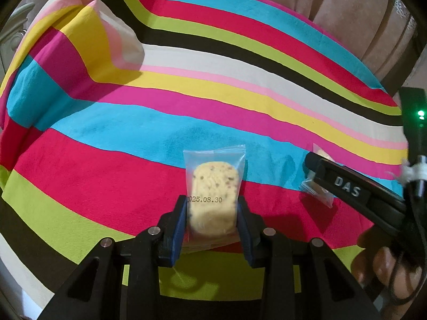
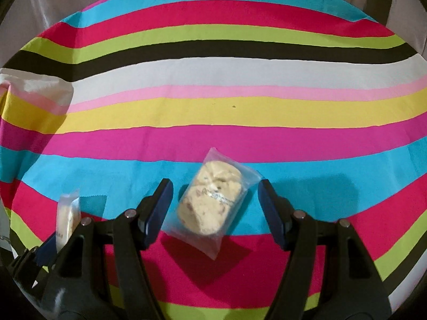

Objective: Organize snacks
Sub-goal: 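Grasp a clear cookie packet with left tool while right tool grasps the other, then carry both cookie packets over the white box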

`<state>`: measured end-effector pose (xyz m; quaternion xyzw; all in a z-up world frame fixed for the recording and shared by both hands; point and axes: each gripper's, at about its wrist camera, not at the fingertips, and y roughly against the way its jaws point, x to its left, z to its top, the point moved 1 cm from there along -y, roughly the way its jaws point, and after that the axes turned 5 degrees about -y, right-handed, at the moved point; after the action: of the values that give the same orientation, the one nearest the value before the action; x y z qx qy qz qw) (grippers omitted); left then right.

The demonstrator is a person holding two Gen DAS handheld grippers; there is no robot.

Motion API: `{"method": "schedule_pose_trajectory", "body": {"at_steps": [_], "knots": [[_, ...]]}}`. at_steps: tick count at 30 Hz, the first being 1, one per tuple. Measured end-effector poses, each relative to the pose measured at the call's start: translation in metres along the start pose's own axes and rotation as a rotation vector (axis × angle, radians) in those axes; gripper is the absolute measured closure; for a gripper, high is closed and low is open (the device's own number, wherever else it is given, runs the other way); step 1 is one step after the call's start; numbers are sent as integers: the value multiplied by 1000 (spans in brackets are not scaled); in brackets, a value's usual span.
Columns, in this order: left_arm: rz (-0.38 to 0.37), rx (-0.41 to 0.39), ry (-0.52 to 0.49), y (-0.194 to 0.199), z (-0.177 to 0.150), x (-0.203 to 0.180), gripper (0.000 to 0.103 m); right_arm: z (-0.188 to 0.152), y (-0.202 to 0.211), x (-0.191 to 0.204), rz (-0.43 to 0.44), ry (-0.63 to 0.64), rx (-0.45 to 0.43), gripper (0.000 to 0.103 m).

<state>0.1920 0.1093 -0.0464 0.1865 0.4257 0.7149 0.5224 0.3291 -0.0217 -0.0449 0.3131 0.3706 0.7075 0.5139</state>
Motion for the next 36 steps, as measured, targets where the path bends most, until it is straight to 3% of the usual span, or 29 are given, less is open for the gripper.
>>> {"method": "schedule_pose_trajectory", "body": {"at_steps": [6, 13, 36], "knots": [[-2, 2, -10, -1, 0, -2, 67, 1, -12, 3, -17, 31, 17, 36], [-8, -1, -20, -2, 1, -2, 67, -3, -7, 4, 7, 63, 10, 63], [-43, -7, -100, 10, -3, -26, 67, -50, 30, -27, 47, 95, 61, 64]]}}
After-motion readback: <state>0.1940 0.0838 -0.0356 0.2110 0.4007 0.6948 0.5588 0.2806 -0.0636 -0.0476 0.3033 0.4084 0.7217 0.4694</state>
